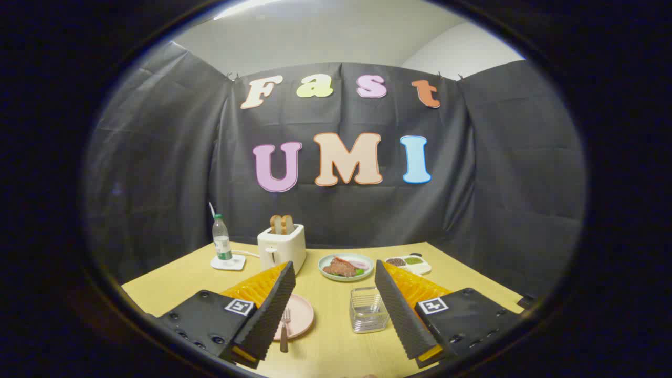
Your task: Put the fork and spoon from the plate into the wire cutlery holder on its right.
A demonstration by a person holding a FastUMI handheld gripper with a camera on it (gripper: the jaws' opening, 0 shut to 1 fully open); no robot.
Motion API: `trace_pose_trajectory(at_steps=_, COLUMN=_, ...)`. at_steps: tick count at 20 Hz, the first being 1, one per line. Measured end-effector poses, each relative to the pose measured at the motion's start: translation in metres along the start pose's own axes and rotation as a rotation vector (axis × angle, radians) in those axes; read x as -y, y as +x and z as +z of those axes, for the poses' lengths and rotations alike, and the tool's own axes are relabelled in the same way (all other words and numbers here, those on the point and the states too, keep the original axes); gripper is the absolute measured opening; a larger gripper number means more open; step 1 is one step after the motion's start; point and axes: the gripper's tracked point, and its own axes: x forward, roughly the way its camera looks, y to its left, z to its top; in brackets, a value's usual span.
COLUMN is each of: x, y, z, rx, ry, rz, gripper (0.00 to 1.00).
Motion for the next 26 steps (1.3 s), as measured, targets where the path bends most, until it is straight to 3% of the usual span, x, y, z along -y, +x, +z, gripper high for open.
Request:
trace_pose_trajectory(at_steps=13, x=-0.016, y=-0.007, z=-0.032, rx=-0.083, ry=-0.031, rz=0.039, gripper=0.97)
trace_pose_trajectory(at_steps=26, x=-0.065, y=0.000, z=-0.118, rx=-0.271, ry=-0.110, rz=0.223, gripper=0.97)
